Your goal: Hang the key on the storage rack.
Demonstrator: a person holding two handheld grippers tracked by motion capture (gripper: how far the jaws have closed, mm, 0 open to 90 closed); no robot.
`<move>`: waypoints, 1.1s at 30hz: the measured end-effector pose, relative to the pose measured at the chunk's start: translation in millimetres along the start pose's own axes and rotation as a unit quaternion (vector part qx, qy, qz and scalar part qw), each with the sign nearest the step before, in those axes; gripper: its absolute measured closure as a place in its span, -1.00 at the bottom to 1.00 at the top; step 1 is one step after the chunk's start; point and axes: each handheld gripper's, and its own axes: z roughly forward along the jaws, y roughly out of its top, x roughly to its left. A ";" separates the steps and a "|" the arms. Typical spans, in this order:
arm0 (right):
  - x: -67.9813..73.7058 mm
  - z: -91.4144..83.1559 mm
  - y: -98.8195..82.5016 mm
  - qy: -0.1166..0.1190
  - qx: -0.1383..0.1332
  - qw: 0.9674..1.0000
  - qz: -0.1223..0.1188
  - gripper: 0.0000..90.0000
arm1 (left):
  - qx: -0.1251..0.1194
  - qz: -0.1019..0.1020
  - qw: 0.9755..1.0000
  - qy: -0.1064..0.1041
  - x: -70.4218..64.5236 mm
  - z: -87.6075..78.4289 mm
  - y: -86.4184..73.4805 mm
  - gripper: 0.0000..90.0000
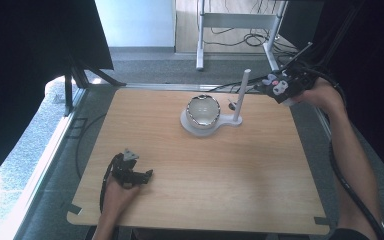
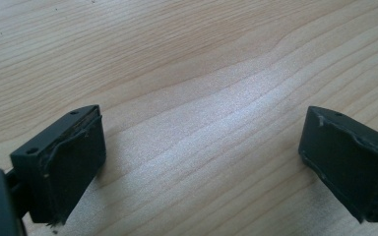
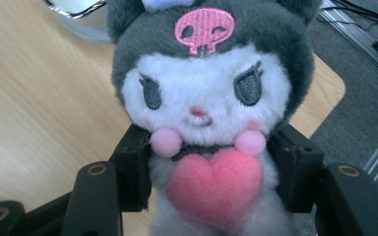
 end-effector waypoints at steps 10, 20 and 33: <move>-6.9 4.8 7.8 -0.009 -0.009 1.000 0.023 -0.06 | 0.000 0.000 1.000 0.000 0.0 0.0 0.0 -0.92; -2.4 8.7 16.2 -0.001 -0.018 1.000 0.023 -0.06 | 0.000 0.000 1.000 0.000 0.0 0.0 0.0 -0.92; 17.9 13.7 15.9 0.037 -0.015 0.999 -0.010 -0.07 | 0.000 0.000 1.000 0.000 0.0 0.0 0.0 -0.92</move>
